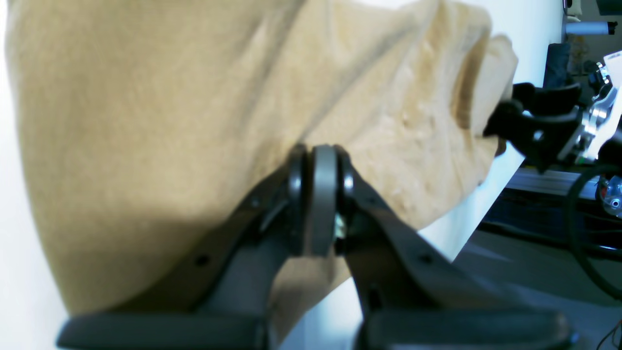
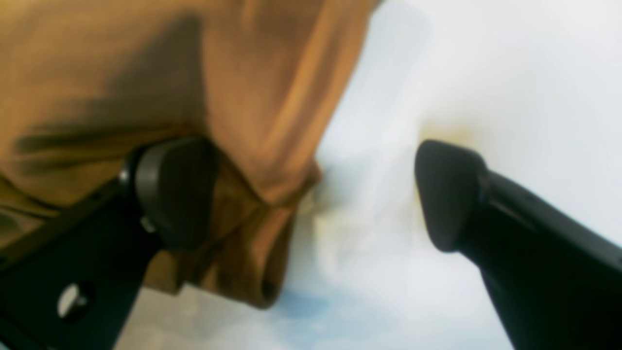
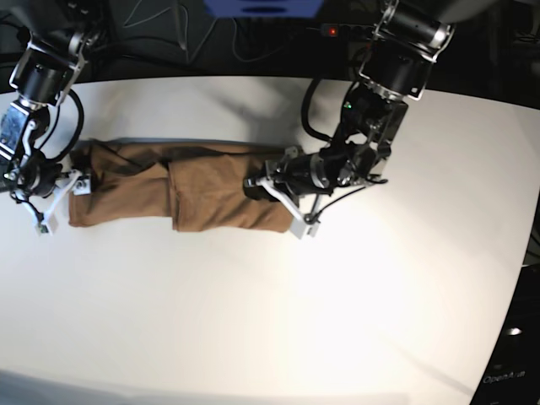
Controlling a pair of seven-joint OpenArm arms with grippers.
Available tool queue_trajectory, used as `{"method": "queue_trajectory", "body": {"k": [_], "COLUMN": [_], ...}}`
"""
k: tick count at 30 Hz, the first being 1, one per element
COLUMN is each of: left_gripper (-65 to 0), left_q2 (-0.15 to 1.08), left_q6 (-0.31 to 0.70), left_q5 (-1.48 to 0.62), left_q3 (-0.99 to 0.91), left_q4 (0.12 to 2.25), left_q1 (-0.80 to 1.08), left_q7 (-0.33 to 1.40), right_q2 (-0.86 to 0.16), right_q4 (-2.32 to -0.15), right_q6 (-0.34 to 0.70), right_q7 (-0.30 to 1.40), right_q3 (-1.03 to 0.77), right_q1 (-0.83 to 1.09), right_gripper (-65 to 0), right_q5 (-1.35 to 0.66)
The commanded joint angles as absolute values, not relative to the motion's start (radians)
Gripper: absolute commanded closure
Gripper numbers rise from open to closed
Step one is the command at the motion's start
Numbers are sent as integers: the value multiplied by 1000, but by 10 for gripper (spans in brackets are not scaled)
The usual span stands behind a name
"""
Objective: Fold the T-shirt properly
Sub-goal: 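Pinch the folded end with the left gripper and press it flat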
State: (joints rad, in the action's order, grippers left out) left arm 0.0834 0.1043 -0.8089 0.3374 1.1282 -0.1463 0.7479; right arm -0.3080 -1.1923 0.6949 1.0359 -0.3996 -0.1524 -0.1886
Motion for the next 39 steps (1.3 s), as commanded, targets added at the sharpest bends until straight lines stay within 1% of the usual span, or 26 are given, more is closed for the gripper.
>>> {"method": "queue_trajectory", "body": {"k": [1, 6, 10, 11, 13, 16, 20, 24, 28, 30, 31, 39], "left_gripper": [-32, -32, -32, -32, -32, -32, -32, -32, -32, -31, -31, -29], "left_q2": [104, 104, 104, 104, 104, 104, 105, 116, 119, 122, 128, 124], "left_q6": [38, 38, 38, 38, 38, 38, 38, 38, 38, 38, 38, 38], "left_q5": [-710, -710, -710, -710, -710, -710, -705, -702, -702, -702, -708, -711], "left_q3": [343, 343, 343, 343, 343, 343, 343, 302, 268, 266, 266, 268], "left_q4": [1115, 1115, 1115, 1115, 1115, 1115, 1115, 1115, 1115, 1115, 1115, 1115], "left_q1": [-125, -125, -131, -131, -133, -133, -134, -136, -136, -139, -148, -176], "left_q7": [825, 825, 825, 825, 825, 825, 825, 805, 792, 792, 792, 792], "right_q2": [-298, -295, -271, -269, -266, -254, -254, -254, -254, -254, -254, -254], "right_q4": [-1167, -1170, -1170, -1170, -1170, -1171, -1168, -1171, -1171, -1171, -1171, -1175], "right_q6": [698, 698, 698, 698, 698, 698, 698, 698, 698, 698, 698, 698], "right_q7": [1086, 1089, 1090, 1090, 1090, 1090, 1102, 1121, 1119, 1119, 1119, 1115], "right_q3": [-394, -394, -394, -392, -392, -390, -390, -390, -390, -390, -390, -390], "right_q1": [-145, -145, -147, -147, -147, -150, -165, -168, -168, -168, -168, -168], "right_gripper": [-650, -650, -649, -628, -553, -415, -263, -147, -45, -12, -6, -7], "right_q5": [-173, -173, -171, -171, -171, -171, -166, -168, -168, -168, -168, -168]}}
